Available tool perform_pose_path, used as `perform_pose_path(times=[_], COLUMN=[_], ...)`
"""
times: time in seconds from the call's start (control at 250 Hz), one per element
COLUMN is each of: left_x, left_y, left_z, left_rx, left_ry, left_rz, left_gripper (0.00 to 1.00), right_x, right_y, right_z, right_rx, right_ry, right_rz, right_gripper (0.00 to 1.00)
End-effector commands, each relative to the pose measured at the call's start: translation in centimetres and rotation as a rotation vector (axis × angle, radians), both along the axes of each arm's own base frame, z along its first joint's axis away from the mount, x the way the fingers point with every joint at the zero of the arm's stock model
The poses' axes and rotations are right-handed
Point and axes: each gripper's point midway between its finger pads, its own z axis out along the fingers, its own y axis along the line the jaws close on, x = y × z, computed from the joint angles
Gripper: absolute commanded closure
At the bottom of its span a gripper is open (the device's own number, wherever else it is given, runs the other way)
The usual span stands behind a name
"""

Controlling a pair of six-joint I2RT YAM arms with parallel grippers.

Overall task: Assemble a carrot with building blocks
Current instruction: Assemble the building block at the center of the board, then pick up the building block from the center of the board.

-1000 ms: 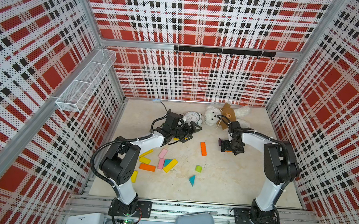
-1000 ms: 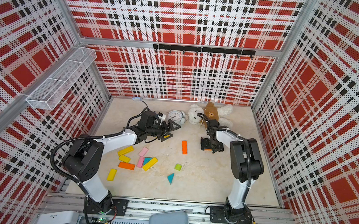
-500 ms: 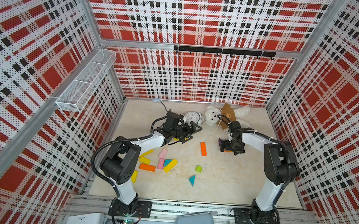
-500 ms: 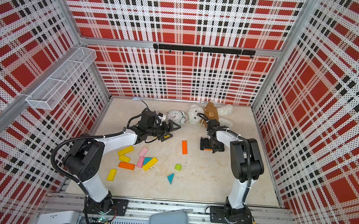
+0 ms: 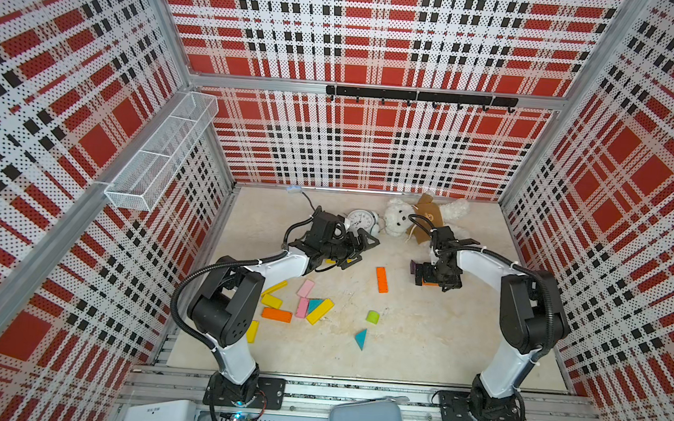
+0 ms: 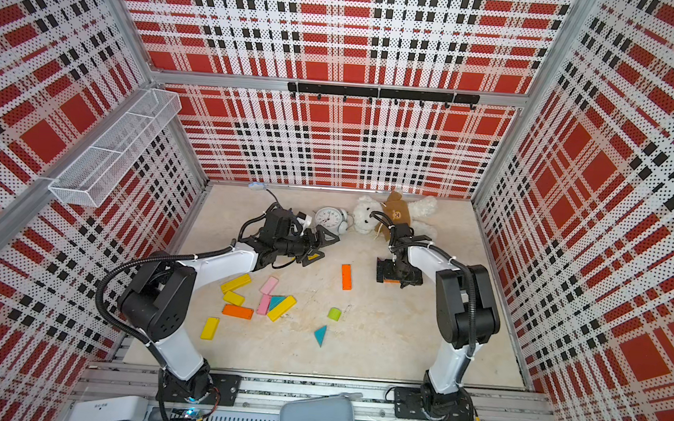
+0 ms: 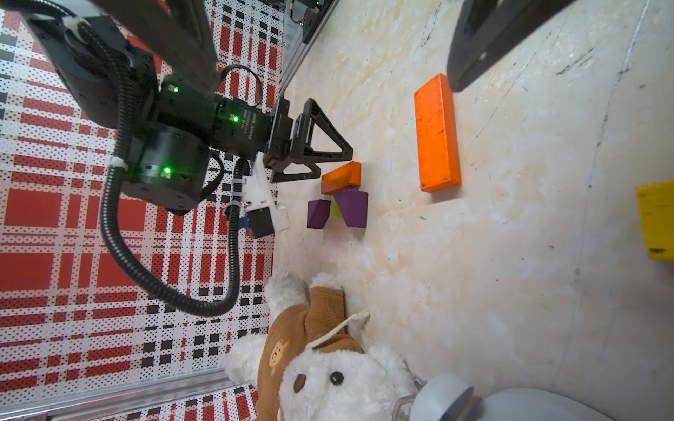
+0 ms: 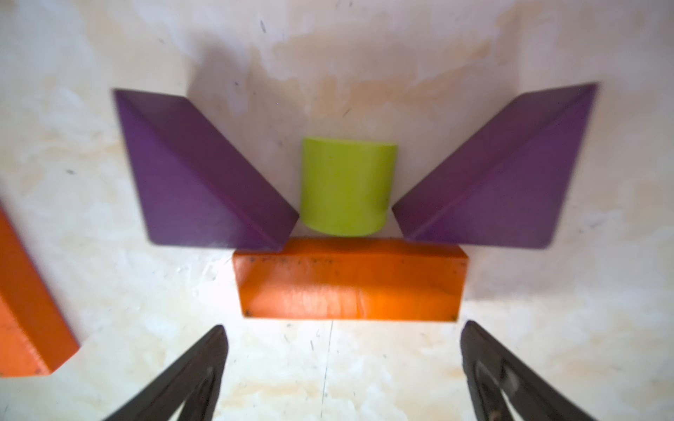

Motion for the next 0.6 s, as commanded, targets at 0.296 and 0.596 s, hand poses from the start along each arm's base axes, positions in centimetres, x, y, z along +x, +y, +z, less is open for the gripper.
perform_pose_path(times=[0.296, 0.596], left_x=[3.2, 7.1], left_y=[4.0, 12.2], left_z=[2.2, 3.3], left_rx=[-0.025, -0.005], left_ry=[-0.054, -0.086], left_rz=[0.105, 0.297], left_gripper=[0.01, 0.01], right_x=[-1.7, 1.3], right_y=[6.5, 15.8], right_z=[7.7, 4.3], right_rx=[0.058, 0.130], right_ry=[-0.144, -0.111], right_rz=[0.132, 0.251], right_gripper=[0.07, 0.13])
